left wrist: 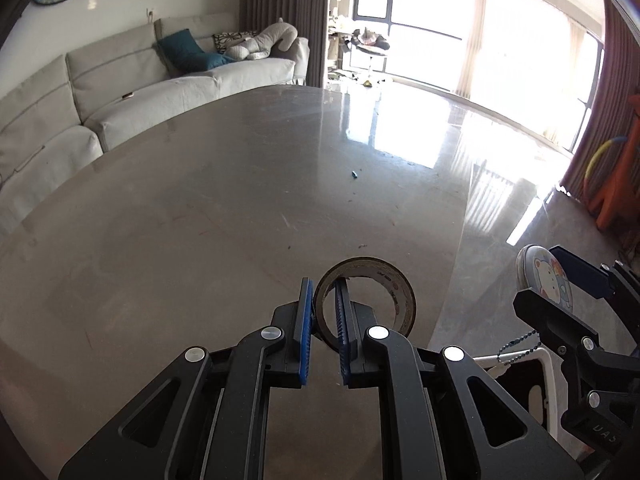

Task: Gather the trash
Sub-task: 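Carry the tape roll and pouch in both grippers over the white bin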

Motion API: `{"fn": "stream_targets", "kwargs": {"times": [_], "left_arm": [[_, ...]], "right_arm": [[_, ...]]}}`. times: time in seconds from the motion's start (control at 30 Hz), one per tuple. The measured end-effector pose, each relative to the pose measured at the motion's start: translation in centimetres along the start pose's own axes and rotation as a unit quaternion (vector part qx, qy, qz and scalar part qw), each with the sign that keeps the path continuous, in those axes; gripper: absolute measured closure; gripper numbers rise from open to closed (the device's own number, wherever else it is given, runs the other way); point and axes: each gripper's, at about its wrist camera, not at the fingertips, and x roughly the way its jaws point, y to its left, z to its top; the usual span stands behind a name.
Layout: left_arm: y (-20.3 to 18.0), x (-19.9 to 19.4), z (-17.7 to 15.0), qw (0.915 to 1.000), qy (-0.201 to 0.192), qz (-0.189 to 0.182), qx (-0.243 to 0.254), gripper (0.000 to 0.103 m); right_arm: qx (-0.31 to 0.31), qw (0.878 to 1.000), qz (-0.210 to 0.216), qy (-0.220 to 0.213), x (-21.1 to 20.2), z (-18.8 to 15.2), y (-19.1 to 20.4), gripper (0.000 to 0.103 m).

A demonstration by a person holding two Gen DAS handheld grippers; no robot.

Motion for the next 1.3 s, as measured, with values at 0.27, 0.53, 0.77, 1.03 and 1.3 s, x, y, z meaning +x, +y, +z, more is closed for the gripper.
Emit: {"fn": "stream_targets", "kwargs": {"times": [0.27,0.53,0.77,1.03,1.3], "left_arm": [[-6.4,-0.2,-2.2,0.9948,0.026,-0.071,0.067,0.092],[-12.8,0.5,-5.0,0.9826,0.057,-0.113,0.136,0.092],[-17.8,1.3,-7.6,0.9667,0.07,-0.14,0.202,0.092],[-21.7,3.2,-9.6,0.9484,0.089,-0.157,0.261,0.092],[-23.5,4.5,-12.1,0.9308,0.114,-0.169,0.303,0.092]], "right_arm": [[0.025,0.998,-0.053,0.01,-4.2,-4.9,-2.9,0.046],[0.051,0.994,-0.087,0.029,-5.8,-8.6,-5.7,0.046],[0.078,0.991,-0.108,0.03,-6.3,-11.2,-8.0,0.046],[0.112,0.987,-0.111,0.04,-6.6,-13.3,-10.1,0.046],[0.12,0.984,-0.115,0.066,-6.4,-14.8,-11.0,0.046]]}}
